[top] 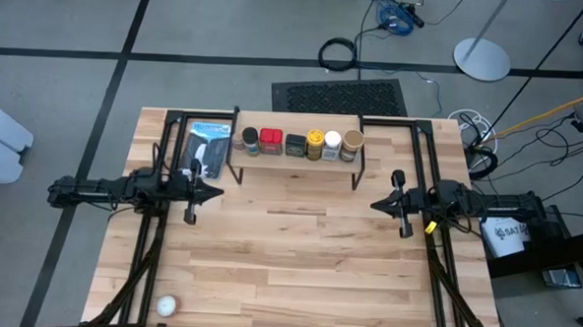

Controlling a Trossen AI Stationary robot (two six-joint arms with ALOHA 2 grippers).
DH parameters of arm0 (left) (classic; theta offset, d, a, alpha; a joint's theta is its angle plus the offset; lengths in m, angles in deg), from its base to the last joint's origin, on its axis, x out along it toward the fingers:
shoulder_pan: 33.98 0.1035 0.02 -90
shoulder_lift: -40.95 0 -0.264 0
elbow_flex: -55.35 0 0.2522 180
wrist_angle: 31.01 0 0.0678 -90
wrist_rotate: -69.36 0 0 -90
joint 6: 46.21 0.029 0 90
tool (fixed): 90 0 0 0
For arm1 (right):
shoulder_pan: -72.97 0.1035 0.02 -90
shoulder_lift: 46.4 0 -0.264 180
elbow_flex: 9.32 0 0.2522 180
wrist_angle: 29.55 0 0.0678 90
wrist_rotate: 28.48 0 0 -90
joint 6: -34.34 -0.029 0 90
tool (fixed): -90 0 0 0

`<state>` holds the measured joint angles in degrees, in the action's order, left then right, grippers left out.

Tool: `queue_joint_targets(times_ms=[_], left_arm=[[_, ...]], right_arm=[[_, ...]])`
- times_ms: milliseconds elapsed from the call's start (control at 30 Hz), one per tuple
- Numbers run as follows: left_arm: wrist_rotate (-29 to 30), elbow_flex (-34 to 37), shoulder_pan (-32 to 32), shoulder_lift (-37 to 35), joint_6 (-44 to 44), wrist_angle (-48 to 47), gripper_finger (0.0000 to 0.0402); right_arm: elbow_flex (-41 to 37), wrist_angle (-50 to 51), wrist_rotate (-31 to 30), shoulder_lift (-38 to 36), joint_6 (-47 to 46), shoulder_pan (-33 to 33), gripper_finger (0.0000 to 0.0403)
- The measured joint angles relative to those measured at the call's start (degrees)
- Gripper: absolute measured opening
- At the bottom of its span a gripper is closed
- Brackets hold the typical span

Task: Shelf spices
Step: Return to Home Position

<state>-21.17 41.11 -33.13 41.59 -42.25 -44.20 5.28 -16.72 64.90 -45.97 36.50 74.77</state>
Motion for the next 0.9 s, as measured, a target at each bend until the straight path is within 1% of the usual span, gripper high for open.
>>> queue_joint_targets(times_ms=[167,367,467,533,600,900], left_arm=[[-1.1,0.0,-0.5,0.0,-0.6,0.0,0.0002],[-1.5,0.0,-3.6,0.0,-0.5,0.0,0.0001],[0.3,0.0,-5.2,0.0,1.1,0.0,0.0001],[2.0,0.0,-5.6,0.0,3.7,0.3,0.0001],[3.3,0.0,-5.8,0.0,4.1,0.5,0.0001],[3.6,0.0,-5.8,0.0,3.9,0.5,0.0000]], right_arm=[[0.0,0.0,0.0,0.0,-0.1,0.1,0.0000],[0.0,-0.2,1.2,0.0,-0.8,0.2,0.0000],[0.0,-0.2,1.2,0.1,-0.7,0.2,0.0000],[0.0,-0.2,1.2,0.3,-0.6,0.2,0.0000],[0.0,-0.2,1.2,0.5,-0.4,0.2,0.0000],[0.0,-0.2,1.2,2.0,-0.9,0.2,0.0000]])
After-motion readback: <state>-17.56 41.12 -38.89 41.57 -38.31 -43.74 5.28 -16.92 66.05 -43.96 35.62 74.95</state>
